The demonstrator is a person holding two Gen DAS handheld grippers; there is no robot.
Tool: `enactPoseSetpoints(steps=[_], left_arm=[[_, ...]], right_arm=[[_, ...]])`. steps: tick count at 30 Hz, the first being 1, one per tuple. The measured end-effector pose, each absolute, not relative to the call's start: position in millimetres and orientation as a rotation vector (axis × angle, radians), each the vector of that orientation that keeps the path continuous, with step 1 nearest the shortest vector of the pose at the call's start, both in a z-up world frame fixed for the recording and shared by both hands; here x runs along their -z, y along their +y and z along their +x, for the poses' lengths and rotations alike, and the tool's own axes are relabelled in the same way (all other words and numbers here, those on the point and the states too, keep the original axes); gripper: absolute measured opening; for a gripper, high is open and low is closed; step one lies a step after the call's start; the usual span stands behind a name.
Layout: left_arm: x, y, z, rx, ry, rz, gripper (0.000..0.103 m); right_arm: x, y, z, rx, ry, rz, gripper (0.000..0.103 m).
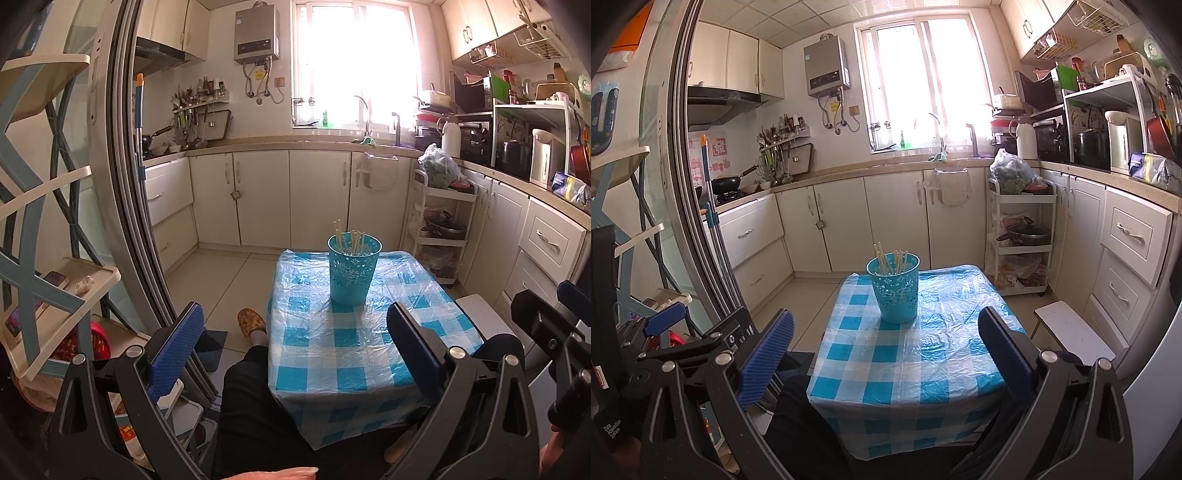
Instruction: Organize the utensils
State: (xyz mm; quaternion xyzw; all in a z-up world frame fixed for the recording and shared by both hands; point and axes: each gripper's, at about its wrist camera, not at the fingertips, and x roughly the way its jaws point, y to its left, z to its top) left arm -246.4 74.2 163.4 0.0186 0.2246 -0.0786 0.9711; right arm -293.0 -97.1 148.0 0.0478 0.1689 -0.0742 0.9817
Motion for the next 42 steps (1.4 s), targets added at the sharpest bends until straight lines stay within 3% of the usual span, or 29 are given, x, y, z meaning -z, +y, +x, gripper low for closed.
enactPoseSetpoints(steps=[42], left_arm=[[-162.4,70.8,-248.9,0.159,0.447,0.037,0.095]], right_arm=[[-150.2,-94.5,-293.6,0.142,0.329,0.091,0.096]])
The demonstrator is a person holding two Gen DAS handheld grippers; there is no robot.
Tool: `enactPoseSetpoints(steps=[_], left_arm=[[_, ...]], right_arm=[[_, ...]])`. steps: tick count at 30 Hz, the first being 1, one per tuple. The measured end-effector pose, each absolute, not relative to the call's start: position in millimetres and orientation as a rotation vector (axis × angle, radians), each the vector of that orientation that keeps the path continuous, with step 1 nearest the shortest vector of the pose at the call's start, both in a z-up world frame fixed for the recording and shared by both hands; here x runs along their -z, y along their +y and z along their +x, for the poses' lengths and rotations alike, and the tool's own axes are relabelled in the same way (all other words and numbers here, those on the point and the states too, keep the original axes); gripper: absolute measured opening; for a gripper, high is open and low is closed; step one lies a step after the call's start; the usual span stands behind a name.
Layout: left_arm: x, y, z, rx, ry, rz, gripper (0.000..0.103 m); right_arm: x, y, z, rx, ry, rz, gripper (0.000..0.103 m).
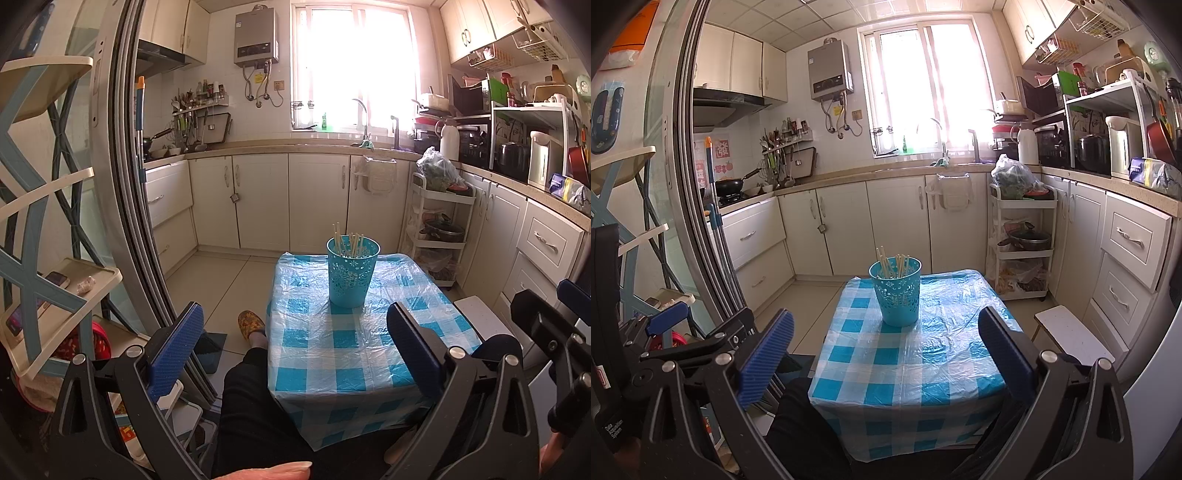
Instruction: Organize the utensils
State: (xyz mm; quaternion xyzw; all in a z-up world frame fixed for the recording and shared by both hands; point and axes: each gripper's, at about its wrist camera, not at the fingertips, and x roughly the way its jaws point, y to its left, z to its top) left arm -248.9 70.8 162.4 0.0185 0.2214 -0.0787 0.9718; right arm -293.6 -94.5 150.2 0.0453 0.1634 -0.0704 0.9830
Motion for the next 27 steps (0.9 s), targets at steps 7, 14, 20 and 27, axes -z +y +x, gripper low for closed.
enactPoseSetpoints(steps=[7,14,20,27], left_arm=[[-167.6,70.5,-247.7,0.159,0.443,0.035,0.095],[-170.3,70.6,-245.7,0.161,0.44,0.035,0.095],[-172.1,73.3,-245.7,0.173,0.434,0.036,0.095],[-173.3,76.9,-248.3,0.186,0.411,0.038,0.095]], right_arm=[[-149.7,-94.0,-293.5,0.141,0.329,0.091,0.096],[-150.6,-93.6,-292.9,0.141,0.328,0.091,0.096],[-153.5,-94.5,-294.8,0.14,0.324,0.089,0.096],[-153.9,-94.7,-295.3,0.139,0.322,0.088,0.096]])
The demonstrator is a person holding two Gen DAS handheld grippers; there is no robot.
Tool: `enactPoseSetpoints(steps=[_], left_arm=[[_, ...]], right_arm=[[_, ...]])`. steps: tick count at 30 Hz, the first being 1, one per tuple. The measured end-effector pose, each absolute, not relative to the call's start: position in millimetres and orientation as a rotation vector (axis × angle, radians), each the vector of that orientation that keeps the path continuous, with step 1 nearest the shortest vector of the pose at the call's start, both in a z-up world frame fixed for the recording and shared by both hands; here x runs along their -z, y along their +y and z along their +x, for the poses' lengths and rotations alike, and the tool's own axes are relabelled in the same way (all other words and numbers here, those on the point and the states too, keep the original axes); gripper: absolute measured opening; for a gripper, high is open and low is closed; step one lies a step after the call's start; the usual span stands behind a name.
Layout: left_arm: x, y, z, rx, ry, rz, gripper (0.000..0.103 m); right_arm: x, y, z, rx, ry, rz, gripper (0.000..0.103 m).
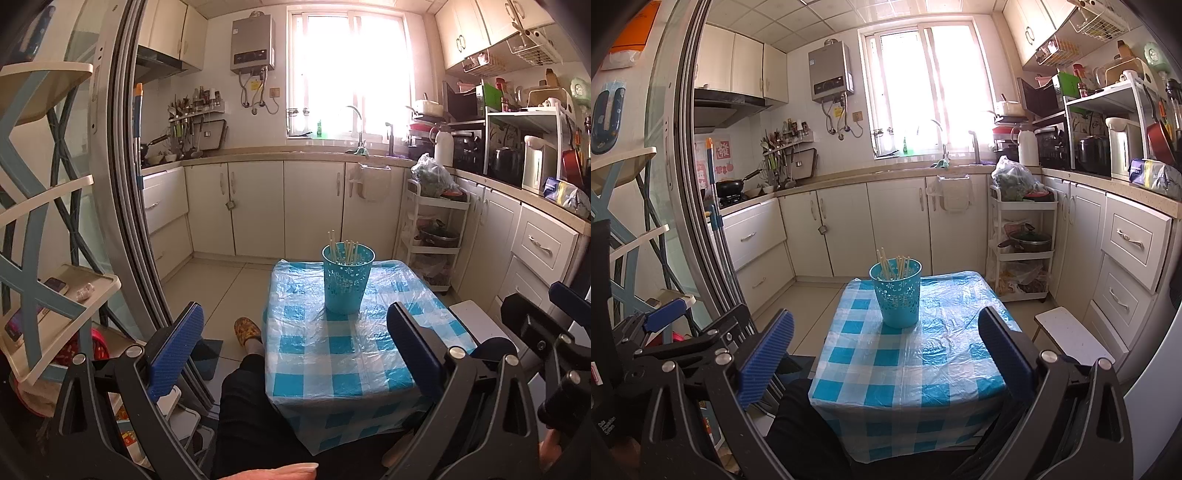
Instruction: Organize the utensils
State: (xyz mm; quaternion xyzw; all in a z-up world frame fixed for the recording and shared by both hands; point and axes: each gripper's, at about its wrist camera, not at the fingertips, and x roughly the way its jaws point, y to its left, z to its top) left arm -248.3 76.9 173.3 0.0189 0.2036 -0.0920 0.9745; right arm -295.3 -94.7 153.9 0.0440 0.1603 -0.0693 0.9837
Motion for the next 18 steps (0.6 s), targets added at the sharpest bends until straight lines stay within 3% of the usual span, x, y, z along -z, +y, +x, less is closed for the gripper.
enactPoseSetpoints(steps=[18], left_arm=[[-169,74,-259,0.165,0.379,0.055,0.095]], right_arm=[[-155,-95,-295,0.138,0.318,0.085,0.096]])
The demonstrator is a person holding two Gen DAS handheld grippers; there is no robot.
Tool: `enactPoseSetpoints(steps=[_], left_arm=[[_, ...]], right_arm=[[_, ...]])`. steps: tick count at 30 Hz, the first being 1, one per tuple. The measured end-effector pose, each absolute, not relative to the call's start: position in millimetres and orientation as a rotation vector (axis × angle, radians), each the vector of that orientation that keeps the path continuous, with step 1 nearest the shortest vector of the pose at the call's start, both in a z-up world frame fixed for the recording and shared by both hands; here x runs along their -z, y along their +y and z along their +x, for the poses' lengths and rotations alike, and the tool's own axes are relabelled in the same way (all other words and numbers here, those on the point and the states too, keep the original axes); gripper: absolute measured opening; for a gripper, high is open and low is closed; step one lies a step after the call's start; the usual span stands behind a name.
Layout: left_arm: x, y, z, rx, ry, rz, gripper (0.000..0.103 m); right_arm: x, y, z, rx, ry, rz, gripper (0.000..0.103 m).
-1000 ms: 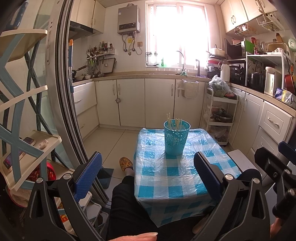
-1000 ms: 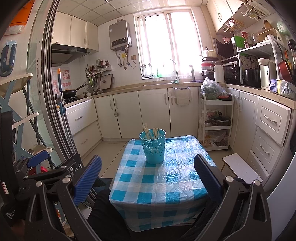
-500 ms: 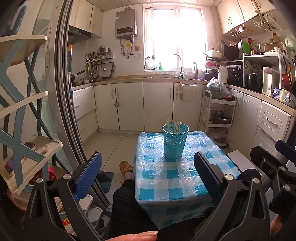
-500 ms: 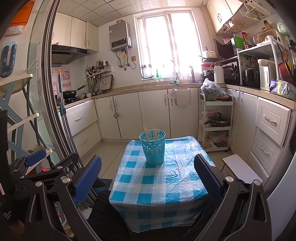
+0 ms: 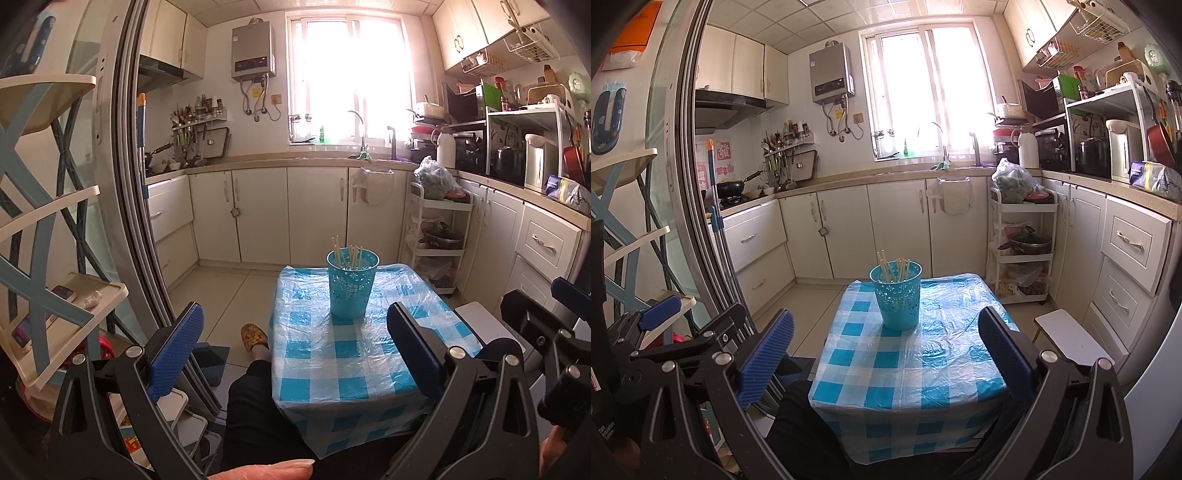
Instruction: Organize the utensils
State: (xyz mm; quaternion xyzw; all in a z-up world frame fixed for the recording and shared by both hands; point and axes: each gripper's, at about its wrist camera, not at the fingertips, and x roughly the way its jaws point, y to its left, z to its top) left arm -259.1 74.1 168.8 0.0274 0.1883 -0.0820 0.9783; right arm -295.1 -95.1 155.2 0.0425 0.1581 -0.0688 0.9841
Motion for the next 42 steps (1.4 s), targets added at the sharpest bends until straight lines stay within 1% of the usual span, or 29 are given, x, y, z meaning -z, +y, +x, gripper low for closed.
enactPoseSetpoints(steps=[42], left_arm=[[-168.0,76.2,-260.4,0.163,0.376,0.051,0.095]], right_arm=[[-157.4,-93.8,-294.9,0.138,0.314,0.082,0.096]])
